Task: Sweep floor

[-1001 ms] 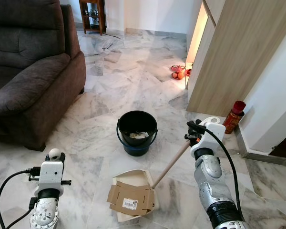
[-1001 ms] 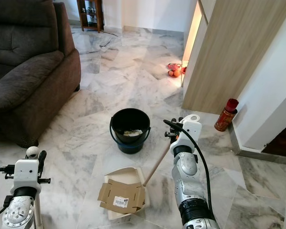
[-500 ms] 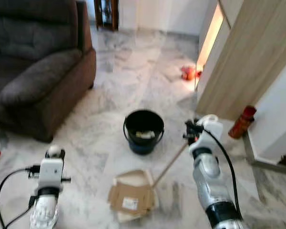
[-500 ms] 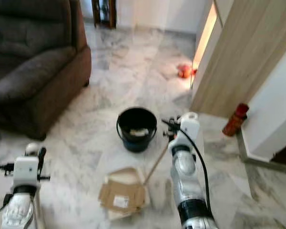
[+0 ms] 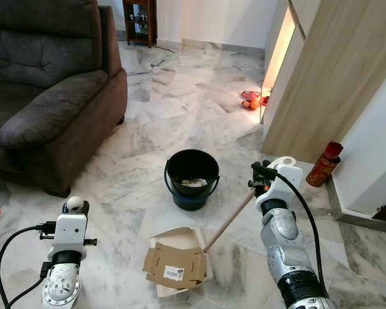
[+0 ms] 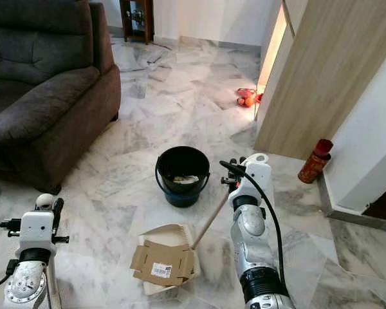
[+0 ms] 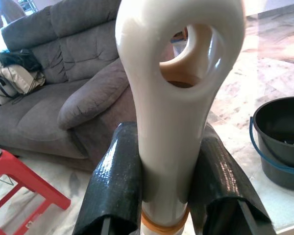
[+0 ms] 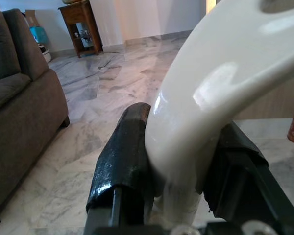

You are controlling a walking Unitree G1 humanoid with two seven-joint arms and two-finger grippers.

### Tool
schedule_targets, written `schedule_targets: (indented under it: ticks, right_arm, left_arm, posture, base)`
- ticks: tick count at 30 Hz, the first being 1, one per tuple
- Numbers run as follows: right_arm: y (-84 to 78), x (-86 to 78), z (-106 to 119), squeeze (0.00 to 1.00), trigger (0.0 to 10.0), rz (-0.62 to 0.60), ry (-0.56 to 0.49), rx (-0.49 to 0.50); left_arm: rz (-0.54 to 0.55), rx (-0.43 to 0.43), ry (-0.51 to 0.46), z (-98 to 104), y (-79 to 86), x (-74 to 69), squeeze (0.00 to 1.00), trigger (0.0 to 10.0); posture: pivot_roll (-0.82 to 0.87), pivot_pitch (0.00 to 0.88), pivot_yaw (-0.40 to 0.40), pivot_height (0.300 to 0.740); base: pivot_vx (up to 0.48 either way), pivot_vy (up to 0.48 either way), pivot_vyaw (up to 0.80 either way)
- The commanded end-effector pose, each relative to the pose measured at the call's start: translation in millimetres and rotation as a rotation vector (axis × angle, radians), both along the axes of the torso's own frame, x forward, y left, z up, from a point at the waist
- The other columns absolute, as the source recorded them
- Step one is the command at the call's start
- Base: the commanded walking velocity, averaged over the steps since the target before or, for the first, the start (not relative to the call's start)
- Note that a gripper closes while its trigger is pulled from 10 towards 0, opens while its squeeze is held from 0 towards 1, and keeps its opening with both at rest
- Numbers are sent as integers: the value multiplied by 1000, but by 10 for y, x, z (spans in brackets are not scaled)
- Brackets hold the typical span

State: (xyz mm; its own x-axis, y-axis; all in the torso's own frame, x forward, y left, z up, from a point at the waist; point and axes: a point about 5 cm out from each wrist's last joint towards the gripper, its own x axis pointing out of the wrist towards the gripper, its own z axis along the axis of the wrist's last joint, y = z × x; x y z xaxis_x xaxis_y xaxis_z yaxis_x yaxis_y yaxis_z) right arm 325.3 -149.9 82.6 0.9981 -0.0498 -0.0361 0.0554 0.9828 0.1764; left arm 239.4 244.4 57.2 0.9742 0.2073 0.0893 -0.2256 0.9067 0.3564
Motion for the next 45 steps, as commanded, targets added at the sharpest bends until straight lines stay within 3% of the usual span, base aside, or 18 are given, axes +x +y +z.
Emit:
schedule_targets:
  ticks: [1, 36, 45]
  right_arm:
    - [-3, 56, 117, 0, 10000, -6, -55, 16]
    - [12, 58, 106, 0, 10000, -4, -50, 20]
    - [27, 57, 102, 0, 10000, 1, -48, 20]
  left_arm:
    - [-17, 34, -21, 44, -3, 36, 0, 10000]
    - [-25, 38, -23, 45, -16, 51, 0, 10000]
    - [-32, 39, -28, 53, -17, 60, 0, 10000]
  posture:
    - [95, 0, -69, 740]
    - [99, 0, -67, 740]
    - [100, 0, -65, 740]
  base:
    - [270, 0, 0]
    - [274, 0, -53]
    - [0, 0, 0]
